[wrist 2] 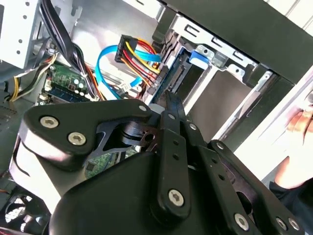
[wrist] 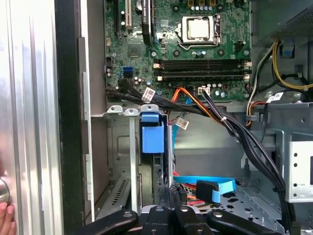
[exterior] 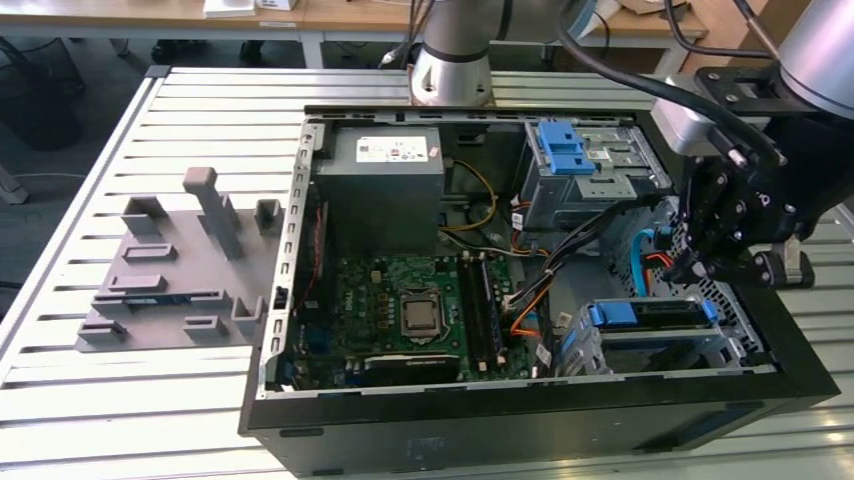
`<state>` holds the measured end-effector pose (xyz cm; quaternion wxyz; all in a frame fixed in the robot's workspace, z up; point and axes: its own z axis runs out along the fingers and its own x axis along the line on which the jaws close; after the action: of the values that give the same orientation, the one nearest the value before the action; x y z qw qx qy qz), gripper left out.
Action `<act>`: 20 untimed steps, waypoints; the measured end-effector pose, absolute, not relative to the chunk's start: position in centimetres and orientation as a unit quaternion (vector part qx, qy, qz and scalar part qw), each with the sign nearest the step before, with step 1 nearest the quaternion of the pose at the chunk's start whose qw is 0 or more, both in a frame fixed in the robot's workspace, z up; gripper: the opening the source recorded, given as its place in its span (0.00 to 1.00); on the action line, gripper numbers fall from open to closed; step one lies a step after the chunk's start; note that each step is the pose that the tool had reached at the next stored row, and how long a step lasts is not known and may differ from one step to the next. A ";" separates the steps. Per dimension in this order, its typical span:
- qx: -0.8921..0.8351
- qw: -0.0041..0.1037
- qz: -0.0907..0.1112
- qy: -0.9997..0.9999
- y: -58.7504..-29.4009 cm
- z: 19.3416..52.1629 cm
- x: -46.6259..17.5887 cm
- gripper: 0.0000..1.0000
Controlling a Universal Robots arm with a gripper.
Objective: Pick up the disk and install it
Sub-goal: 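Insert the first disk wire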
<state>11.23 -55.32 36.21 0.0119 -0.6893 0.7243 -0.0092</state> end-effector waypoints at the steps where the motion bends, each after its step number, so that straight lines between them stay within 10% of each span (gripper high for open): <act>1: -0.689 0.013 -0.010 0.724 -55.2 36.2 11.2 0.11; 20: -0.687 0.013 -0.014 0.727 -54.2 35.7 11.3 0.25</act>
<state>11.26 -54.20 35.75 0.0132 -0.6865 0.7268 -0.0136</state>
